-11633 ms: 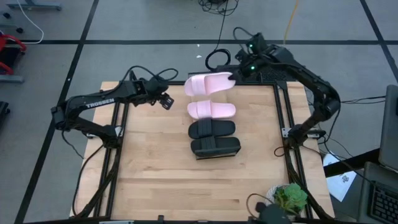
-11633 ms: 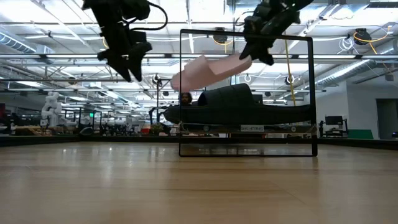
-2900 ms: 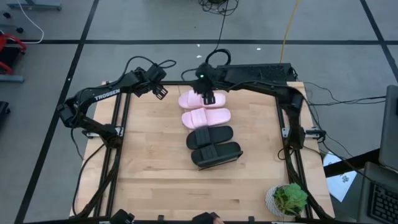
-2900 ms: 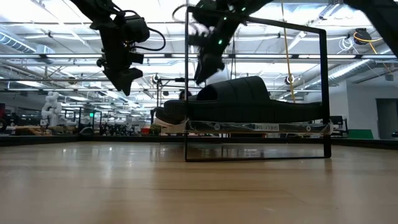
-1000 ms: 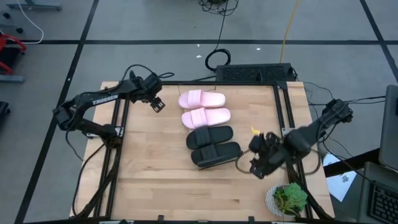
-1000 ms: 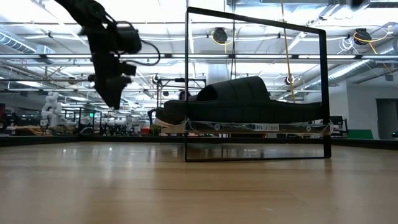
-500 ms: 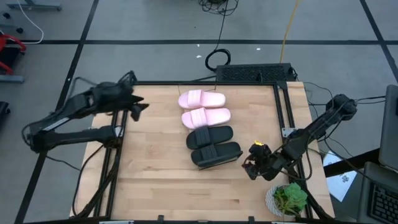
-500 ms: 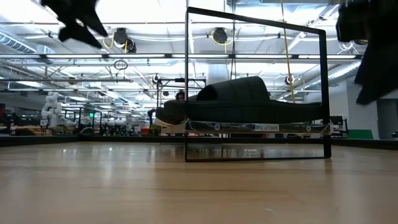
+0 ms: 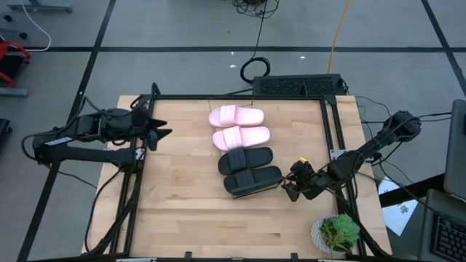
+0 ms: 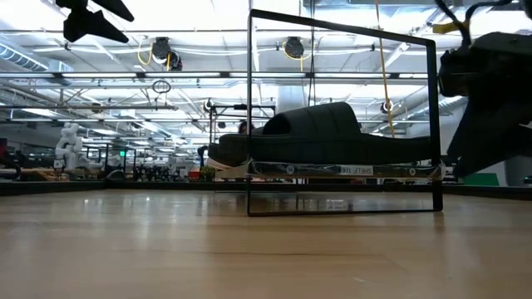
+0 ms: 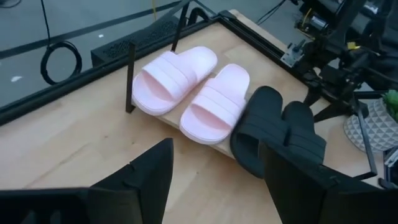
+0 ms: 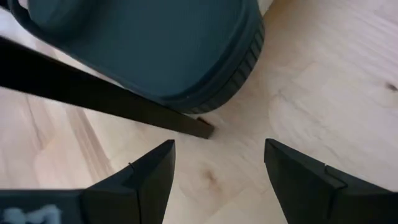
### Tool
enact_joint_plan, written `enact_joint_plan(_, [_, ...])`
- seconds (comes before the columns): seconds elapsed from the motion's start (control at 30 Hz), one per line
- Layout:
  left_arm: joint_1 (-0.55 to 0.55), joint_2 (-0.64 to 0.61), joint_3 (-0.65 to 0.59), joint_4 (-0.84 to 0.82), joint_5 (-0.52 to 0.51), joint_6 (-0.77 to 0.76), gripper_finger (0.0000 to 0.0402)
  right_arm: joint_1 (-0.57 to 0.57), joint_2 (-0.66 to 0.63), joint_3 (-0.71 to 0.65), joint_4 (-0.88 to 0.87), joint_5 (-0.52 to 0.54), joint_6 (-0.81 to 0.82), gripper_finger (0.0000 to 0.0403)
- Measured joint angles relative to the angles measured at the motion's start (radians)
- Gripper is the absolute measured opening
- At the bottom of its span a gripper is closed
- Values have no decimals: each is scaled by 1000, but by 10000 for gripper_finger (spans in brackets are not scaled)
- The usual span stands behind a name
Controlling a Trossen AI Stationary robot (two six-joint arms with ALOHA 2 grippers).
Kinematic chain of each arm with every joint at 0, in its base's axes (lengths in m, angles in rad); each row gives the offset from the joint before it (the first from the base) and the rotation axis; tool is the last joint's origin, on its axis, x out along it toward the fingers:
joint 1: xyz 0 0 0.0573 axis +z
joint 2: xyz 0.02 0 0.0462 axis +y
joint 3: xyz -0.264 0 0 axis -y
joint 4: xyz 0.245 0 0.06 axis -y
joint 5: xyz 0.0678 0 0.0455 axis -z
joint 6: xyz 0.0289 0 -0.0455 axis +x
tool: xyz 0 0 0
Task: Pick and place slides into the shelf
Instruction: Adjust the shelf
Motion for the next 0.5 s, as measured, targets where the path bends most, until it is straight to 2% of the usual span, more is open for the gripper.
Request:
enact_joint_plan(0.17, [-9,6,0,0,-3,-15,234,-40,0,0,24,-76,-75,238])
enact_joint_plan(0.5, [-9,22,-1,0,-3,-13,234,-104,1,-1,82,-96,-196,238])
